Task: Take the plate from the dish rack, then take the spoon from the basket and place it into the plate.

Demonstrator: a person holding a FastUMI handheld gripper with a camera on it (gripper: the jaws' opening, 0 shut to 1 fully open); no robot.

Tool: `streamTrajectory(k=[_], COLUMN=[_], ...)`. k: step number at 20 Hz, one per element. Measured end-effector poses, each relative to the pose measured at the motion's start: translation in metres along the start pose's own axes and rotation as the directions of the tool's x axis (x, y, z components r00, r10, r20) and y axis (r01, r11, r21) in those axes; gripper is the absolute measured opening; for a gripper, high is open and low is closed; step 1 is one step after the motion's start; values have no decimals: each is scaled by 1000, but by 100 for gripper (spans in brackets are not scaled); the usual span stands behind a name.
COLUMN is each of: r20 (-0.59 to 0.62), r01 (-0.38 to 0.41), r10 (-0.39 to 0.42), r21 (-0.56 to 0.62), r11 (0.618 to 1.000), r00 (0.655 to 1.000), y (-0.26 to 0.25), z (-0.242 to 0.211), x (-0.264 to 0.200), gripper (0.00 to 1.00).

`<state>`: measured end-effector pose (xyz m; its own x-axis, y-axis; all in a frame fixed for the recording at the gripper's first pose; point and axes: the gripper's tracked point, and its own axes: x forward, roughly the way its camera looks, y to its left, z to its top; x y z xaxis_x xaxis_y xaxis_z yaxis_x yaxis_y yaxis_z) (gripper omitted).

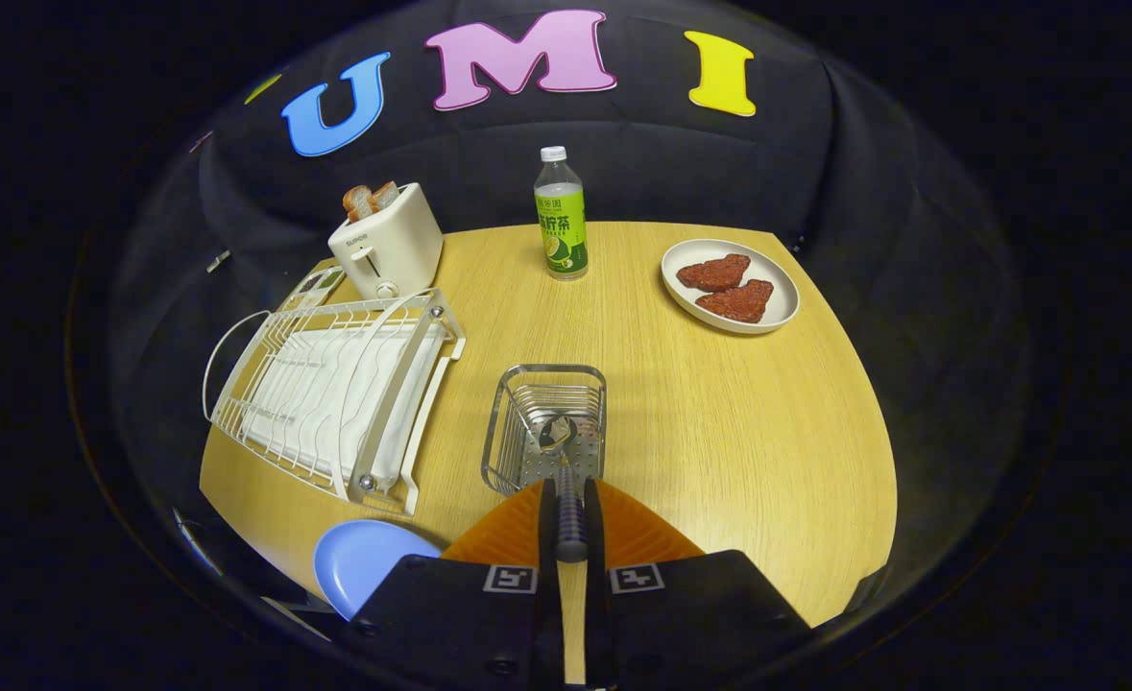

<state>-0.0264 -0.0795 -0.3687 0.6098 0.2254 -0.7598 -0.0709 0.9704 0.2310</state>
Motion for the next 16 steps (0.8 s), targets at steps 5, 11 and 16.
streamTrajectory(k=[5, 11, 16], r20=[84, 199, 199], r01=[-10, -90, -246], r10=[6, 76, 236], r21=[57, 63, 30], r11=[998, 994, 969], r00=[996, 977, 951], y=[2, 32, 90], z=[20, 45, 31], x=[-35, -100, -138], gripper=[13, 12, 13])
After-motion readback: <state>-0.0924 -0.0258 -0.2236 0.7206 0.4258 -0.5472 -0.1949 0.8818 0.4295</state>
